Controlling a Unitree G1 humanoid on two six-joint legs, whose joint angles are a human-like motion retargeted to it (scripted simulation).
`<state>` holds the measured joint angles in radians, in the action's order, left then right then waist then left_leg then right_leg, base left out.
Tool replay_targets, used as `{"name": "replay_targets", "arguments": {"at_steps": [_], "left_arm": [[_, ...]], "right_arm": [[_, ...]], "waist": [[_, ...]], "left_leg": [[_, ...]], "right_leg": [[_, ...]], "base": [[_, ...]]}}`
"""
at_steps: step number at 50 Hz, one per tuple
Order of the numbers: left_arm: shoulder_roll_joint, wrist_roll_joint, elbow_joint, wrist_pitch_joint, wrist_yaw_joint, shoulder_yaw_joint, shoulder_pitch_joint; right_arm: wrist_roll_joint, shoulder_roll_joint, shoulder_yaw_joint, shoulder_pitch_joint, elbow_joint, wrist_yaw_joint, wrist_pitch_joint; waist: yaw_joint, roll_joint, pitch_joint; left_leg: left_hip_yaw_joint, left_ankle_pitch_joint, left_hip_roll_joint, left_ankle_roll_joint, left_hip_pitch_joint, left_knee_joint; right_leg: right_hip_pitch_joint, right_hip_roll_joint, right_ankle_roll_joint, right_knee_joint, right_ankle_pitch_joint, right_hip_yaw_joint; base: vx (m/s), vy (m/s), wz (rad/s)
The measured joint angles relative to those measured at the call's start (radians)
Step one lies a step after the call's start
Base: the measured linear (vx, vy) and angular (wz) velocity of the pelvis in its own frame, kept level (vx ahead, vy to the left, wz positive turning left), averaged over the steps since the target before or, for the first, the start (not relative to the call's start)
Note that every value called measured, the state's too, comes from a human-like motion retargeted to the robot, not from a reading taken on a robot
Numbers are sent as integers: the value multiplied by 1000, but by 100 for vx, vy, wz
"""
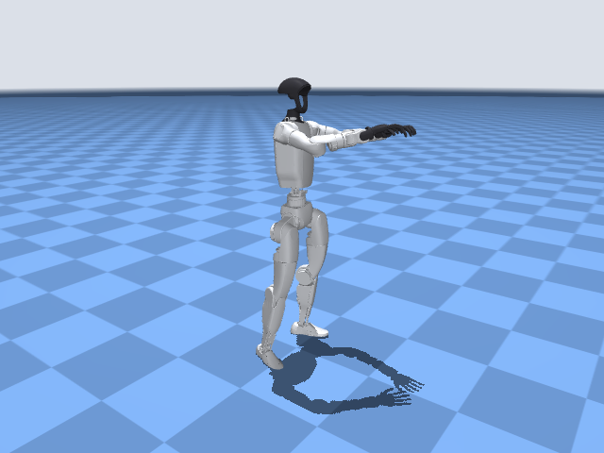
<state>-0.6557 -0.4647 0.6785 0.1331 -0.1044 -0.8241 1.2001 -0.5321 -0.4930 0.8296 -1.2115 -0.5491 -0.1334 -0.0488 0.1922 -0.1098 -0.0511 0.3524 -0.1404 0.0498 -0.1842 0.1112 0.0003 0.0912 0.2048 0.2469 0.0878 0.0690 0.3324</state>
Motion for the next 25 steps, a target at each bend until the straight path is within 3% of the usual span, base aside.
{"name": "replay_targets", "arguments": {"at_steps": [25], "left_arm": [[87, 39, 33, -29, -51, -10, 15]], "right_arm": [[3, -146, -10, 9, 70, -1, 14]], "waist": [[-184, 33, 13]], "left_leg": [[94, -16, 11, 1, 36, 2]], "right_leg": [[-26, -15, 9, 10, -10, -94]], "base": [[0, 0, -16]]}}
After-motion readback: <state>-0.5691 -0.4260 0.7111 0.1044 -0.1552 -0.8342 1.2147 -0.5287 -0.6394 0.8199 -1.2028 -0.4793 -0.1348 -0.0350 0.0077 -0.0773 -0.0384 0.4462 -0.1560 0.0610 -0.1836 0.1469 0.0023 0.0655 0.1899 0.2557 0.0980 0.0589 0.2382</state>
